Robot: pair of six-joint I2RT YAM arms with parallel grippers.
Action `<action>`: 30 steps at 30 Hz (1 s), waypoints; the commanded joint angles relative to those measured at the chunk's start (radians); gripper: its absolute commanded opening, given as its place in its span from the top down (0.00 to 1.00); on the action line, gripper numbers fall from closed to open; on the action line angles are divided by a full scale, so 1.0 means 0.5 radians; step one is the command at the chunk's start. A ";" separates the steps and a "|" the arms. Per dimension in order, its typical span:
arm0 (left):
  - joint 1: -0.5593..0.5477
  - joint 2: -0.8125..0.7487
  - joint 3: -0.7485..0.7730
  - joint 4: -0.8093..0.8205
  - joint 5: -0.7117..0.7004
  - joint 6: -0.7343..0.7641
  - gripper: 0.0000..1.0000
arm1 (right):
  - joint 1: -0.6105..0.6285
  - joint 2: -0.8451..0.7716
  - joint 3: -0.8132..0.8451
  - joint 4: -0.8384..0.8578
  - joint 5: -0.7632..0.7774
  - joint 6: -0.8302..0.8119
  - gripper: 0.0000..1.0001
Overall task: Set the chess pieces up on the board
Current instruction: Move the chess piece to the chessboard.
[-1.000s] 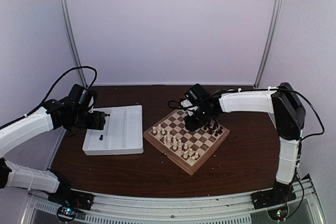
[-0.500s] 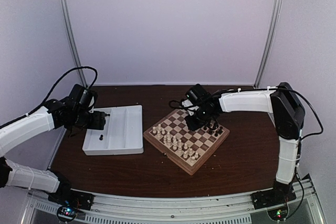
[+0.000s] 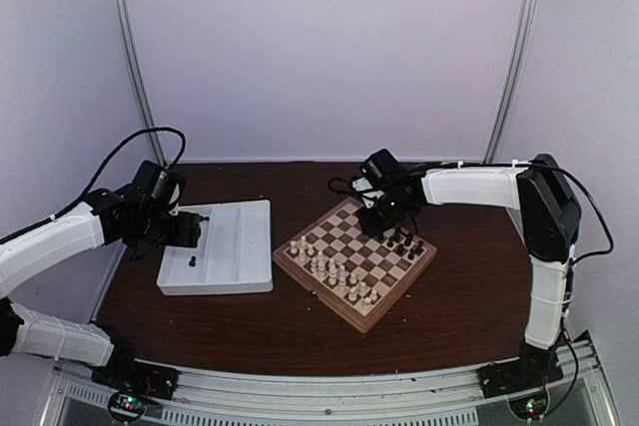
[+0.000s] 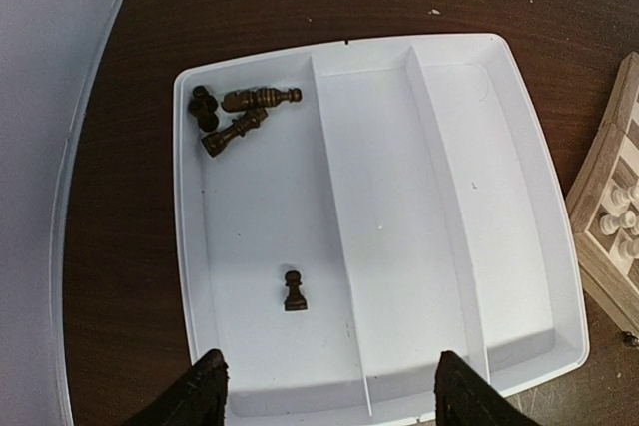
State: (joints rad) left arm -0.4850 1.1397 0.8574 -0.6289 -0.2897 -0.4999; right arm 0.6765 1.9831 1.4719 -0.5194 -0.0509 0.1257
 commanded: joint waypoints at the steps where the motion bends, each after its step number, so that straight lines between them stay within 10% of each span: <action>1: 0.019 0.012 -0.020 0.091 0.023 -0.002 0.29 | -0.024 0.065 0.081 0.010 0.042 -0.028 0.85; 30: 0.019 0.004 -0.026 0.092 0.030 -0.002 0.29 | -0.072 0.128 0.121 -0.045 0.151 -0.046 0.81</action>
State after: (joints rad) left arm -0.4839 1.1400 0.8516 -0.6273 -0.2836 -0.4999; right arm 0.6483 2.0354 1.5066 -0.5293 -0.0025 0.1070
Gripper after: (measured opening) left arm 0.709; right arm 0.183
